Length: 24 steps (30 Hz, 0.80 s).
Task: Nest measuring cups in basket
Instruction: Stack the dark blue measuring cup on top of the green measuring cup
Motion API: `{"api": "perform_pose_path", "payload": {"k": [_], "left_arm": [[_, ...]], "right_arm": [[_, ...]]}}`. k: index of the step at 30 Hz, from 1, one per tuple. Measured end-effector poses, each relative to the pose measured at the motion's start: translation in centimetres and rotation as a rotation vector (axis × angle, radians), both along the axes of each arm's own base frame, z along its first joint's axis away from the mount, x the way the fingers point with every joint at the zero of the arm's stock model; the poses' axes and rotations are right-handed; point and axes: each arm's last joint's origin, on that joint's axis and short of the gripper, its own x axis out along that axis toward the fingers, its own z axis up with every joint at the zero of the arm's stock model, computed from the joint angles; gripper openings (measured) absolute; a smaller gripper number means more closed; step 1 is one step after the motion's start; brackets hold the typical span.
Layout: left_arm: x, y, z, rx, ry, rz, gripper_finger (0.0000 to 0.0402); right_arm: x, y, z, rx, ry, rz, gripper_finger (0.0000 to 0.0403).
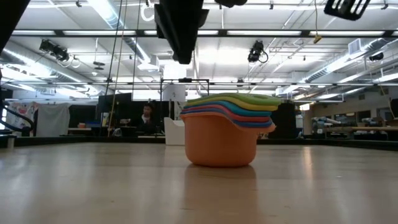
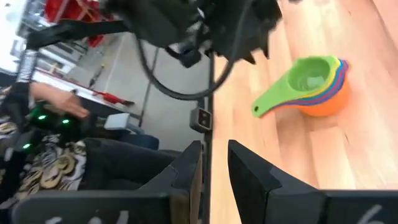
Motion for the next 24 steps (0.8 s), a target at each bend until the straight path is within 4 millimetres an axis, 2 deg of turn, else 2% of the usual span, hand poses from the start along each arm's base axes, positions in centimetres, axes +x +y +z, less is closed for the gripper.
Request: {"api": "perform_pose_path", "payload": {"k": [4,7,12,24], "left_arm": [[-0.9,-0.8,-0.1,0.044,0.049,0.068,0.0094],[-2.1,-1.4,0.0,0.105,0.108,0.096,0.0094],[-3.5,-2.2,0.1,0.165,0.18,0.102,0.0094],[-4.1,-3.3,0.1,0.209,0.162,0.088,0.0094]], "right_arm": [[0.5,0.5,-1.7,-0.006,0.157,0.068,0.0083],[0.3,0.9,-3.0,0.035,0.321,0.2,0.0083],[-0.1,2.0,-4.8,0.078,0.559,0.3,0.0083],[0.7,5.1,-8.7,-0.097,0.726,0.335,0.0083]]}}
